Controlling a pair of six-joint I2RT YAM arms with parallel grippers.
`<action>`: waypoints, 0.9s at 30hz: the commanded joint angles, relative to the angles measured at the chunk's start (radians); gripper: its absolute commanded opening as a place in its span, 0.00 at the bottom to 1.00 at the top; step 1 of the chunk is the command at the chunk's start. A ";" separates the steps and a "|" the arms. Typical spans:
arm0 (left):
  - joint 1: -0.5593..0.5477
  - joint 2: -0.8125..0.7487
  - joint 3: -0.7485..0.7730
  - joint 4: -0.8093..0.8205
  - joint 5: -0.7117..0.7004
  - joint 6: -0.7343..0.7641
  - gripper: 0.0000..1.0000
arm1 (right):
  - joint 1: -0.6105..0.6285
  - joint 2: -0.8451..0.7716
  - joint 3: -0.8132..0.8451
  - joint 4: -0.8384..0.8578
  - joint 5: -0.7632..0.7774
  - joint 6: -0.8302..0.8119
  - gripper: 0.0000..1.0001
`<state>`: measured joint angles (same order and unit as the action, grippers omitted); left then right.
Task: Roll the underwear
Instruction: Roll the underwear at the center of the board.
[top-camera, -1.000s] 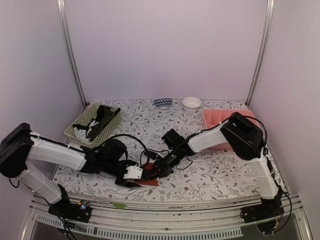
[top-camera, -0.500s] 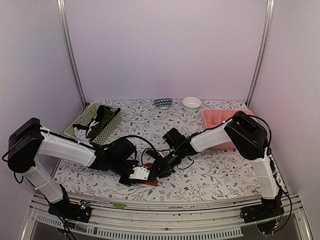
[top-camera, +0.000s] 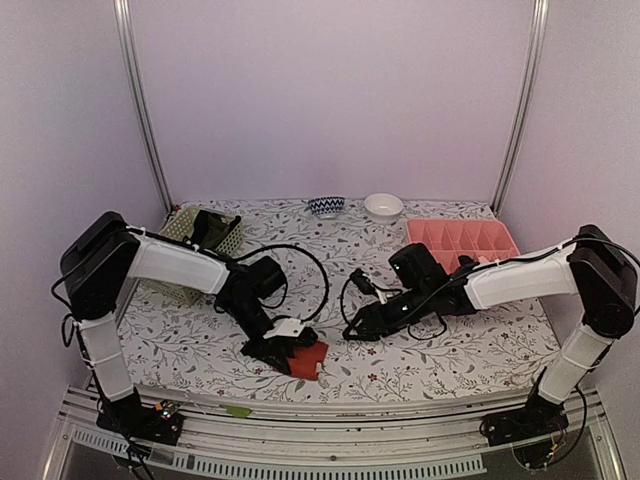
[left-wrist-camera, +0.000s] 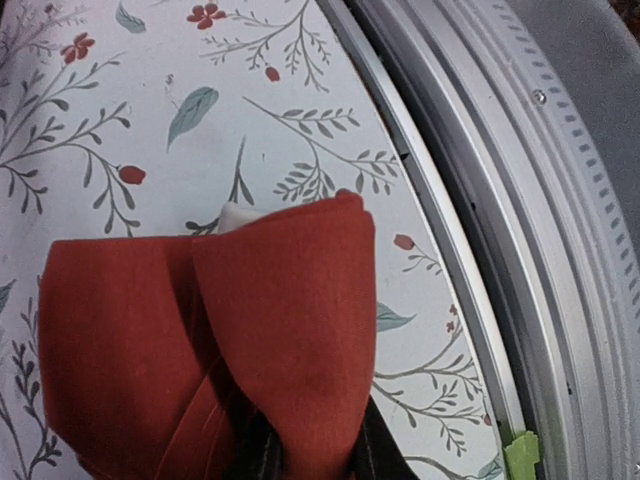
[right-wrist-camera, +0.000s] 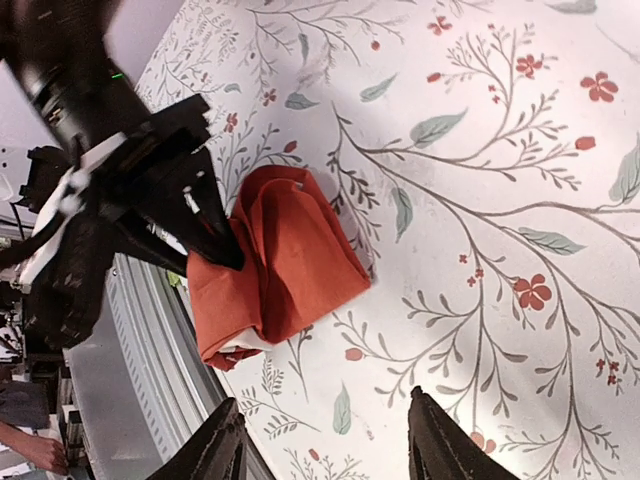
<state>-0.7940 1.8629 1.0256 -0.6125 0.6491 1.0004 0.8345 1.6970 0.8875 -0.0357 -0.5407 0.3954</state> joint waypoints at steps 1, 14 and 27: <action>0.053 0.204 0.052 -0.363 0.086 0.078 0.11 | 0.068 -0.087 -0.028 0.059 0.102 -0.043 0.56; 0.099 0.463 0.312 -0.613 0.159 0.110 0.09 | 0.309 0.037 0.178 -0.093 0.314 -0.258 0.57; 0.108 0.525 0.396 -0.619 0.147 0.023 0.10 | 0.379 0.269 0.402 -0.254 0.290 -0.496 0.54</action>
<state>-0.6849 2.3188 1.4342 -1.2877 0.9871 1.0630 1.1835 1.9099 1.2610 -0.2241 -0.2382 -0.0208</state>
